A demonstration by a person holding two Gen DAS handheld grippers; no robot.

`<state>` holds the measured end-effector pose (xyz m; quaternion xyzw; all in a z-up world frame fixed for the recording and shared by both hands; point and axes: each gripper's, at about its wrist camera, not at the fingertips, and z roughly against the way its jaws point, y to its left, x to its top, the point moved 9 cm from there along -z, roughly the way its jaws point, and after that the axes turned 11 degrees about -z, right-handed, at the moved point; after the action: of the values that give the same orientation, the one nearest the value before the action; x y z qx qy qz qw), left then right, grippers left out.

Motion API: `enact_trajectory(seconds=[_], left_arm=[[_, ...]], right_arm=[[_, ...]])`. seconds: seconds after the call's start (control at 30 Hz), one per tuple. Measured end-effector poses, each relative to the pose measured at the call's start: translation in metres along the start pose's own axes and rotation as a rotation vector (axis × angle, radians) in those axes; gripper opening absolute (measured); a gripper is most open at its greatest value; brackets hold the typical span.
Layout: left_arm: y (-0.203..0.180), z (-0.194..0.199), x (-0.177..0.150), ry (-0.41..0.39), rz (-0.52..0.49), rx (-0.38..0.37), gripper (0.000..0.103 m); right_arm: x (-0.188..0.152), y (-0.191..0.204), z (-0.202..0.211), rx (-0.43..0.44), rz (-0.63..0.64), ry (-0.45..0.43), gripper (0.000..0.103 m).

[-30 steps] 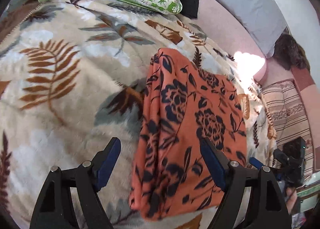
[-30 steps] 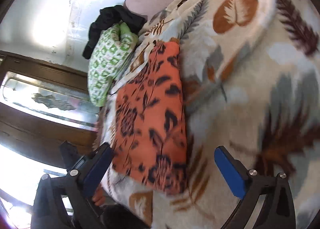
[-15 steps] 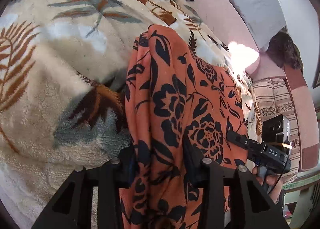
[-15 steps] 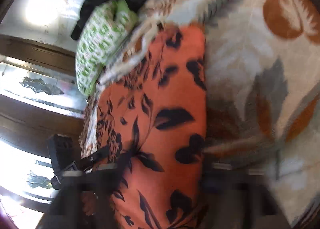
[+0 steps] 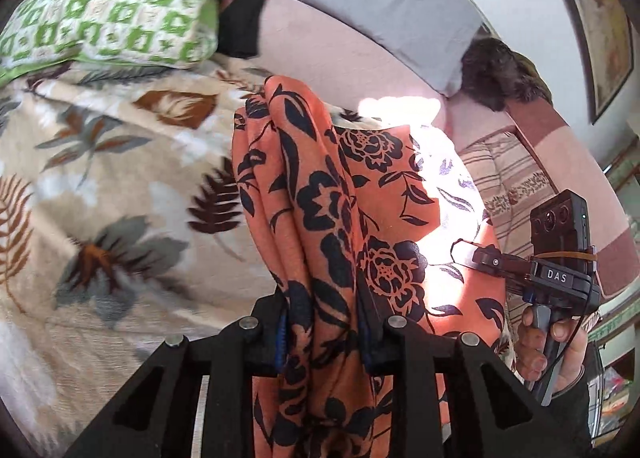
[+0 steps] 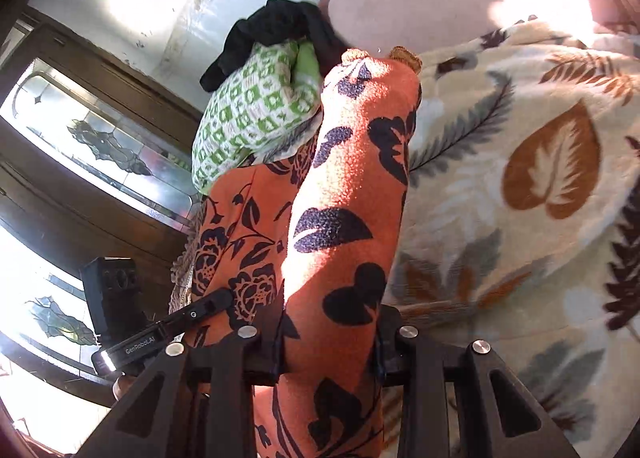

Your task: Fold small clothes

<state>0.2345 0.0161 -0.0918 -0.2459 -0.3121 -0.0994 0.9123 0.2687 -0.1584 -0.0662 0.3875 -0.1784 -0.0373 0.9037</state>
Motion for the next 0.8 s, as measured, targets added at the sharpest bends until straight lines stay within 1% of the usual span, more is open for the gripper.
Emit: enact_trajectory(seconds=[0.1, 0.2, 0.23, 0.27, 0.3, 0.33, 0.37, 0.4, 0.43, 0.47, 0.53, 0.57, 0.6, 0.63, 0.7, 0.73, 0.77, 0.8], left_arm=[[-0.016, -0.027, -0.004, 0.032, -0.004, -0.004, 0.028], [-0.018, -0.06, -0.019, 0.083, -0.007, 0.02, 0.03], [-0.016, -0.074, -0.029, 0.12, 0.002, 0.023, 0.03], [-0.013, -0.09, -0.042, 0.168, 0.014, 0.025, 0.031], [-0.007, -0.101, -0.053, 0.209, 0.022, 0.05, 0.036], [-0.002, -0.108, -0.06, 0.217, 0.028, 0.074, 0.046], [-0.001, -0.105, -0.06, 0.195, 0.03, 0.069, 0.048], [-0.002, -0.1, -0.058, 0.18, 0.022, 0.072, 0.048], [-0.003, -0.092, -0.055, 0.17, 0.005, 0.088, 0.048], [-0.004, -0.083, -0.05, 0.154, -0.027, 0.116, 0.048], [-0.008, -0.064, -0.04, 0.104, -0.094, 0.159, 0.049], [-0.01, -0.055, -0.035, 0.074, -0.118, 0.171, 0.05], [-0.015, -0.046, -0.033, 0.054, -0.138, 0.174, 0.051], [-0.02, -0.04, -0.033, 0.042, -0.16, 0.162, 0.051], [-0.025, -0.039, -0.038, 0.038, -0.19, 0.152, 0.053], [-0.026, -0.044, -0.044, 0.048, -0.197, 0.158, 0.053], [-0.026, -0.051, -0.049, 0.067, -0.202, 0.153, 0.053], [-0.024, -0.063, -0.057, 0.104, -0.201, 0.155, 0.053]], right_arm=[[0.005, -0.03, 0.015, 0.0, -0.037, -0.012, 0.033], [0.003, -0.067, 0.012, -0.012, -0.091, 0.002, 0.034], [0.0, -0.085, 0.008, -0.016, -0.109, 0.016, 0.034], [-0.002, -0.103, 0.001, -0.023, -0.148, 0.027, 0.037], [-0.006, -0.124, -0.005, -0.049, -0.184, 0.03, 0.038], [-0.01, -0.143, -0.014, -0.099, -0.2, 0.04, 0.04], [-0.014, -0.159, -0.02, -0.144, -0.215, 0.043, 0.057], [-0.015, -0.166, -0.02, -0.151, -0.239, 0.025, 0.065], [-0.014, -0.164, -0.015, -0.121, -0.246, 0.0, 0.067], [-0.012, -0.159, -0.007, -0.125, -0.227, -0.031, 0.068], [-0.005, -0.148, 0.011, -0.204, -0.154, -0.095, 0.068], [-0.001, -0.139, 0.021, -0.216, -0.132, -0.123, 0.068], [0.004, -0.128, 0.031, -0.206, -0.118, -0.15, 0.068], [0.007, -0.117, 0.038, -0.181, -0.114, -0.169, 0.068], [0.008, -0.097, 0.041, -0.075, -0.128, -0.157, 0.07], [0.005, -0.087, 0.035, -0.012, -0.136, -0.131, 0.073], [0.003, -0.084, 0.027, 0.03, -0.149, -0.106, 0.074], [0.0, -0.088, 0.017, 0.045, -0.169, -0.08, 0.074]])
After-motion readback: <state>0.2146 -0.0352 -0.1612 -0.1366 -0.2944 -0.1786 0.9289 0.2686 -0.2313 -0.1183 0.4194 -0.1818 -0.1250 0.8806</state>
